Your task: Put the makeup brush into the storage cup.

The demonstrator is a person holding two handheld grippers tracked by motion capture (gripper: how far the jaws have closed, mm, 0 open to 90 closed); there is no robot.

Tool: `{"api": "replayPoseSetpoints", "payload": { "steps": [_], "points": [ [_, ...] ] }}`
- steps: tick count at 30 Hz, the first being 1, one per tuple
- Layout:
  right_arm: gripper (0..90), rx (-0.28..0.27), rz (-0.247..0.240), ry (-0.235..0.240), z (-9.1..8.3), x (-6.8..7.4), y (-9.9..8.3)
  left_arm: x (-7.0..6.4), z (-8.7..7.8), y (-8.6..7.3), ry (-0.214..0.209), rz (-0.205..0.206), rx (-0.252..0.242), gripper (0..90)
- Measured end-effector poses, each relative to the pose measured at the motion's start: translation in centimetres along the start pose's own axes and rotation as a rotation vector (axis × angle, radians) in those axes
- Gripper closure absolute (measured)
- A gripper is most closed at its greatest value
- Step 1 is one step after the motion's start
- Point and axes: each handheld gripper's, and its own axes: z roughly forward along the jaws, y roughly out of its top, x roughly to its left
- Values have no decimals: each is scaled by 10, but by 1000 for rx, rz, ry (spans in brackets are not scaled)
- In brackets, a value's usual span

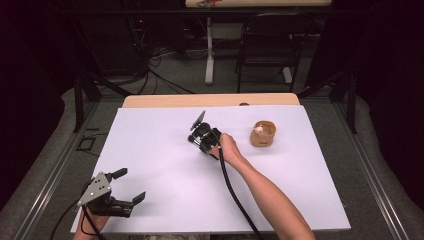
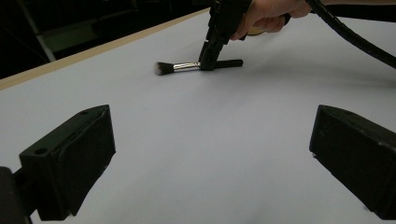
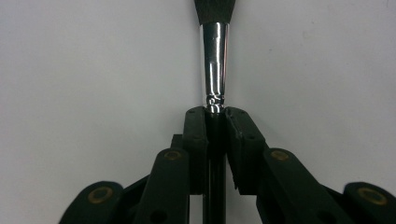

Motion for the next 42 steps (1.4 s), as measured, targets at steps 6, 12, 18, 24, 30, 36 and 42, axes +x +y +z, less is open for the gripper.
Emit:
{"api": "replayPoseSetpoints", "payload": {
  "steps": [6,12,18,24,30,36,42],
  "points": [
    [792,-24,9,13,0,-2,-3,0,0,0,-1,-2,0,5],
    [793,-89,18,30,-8,-3,-6,0,0,0,3,0,0,5],
    [792,-148,10,43,-22,-2,-11,0,0,0,3,-2,3,5],
    [792,-191,16,58,-32,-2,-19,0,0,0,5,-3,5,5],
    [792,-264,10,74,-46,-3,-38,0,1,0,2,0,4,5],
    [792,-311,17,85,-55,-6,-52,0,2,0,3,-4,6,5],
    [792,-348,12,97,-64,-4,-69,-1,3,0,4,-2,10,5]
  ]
}}
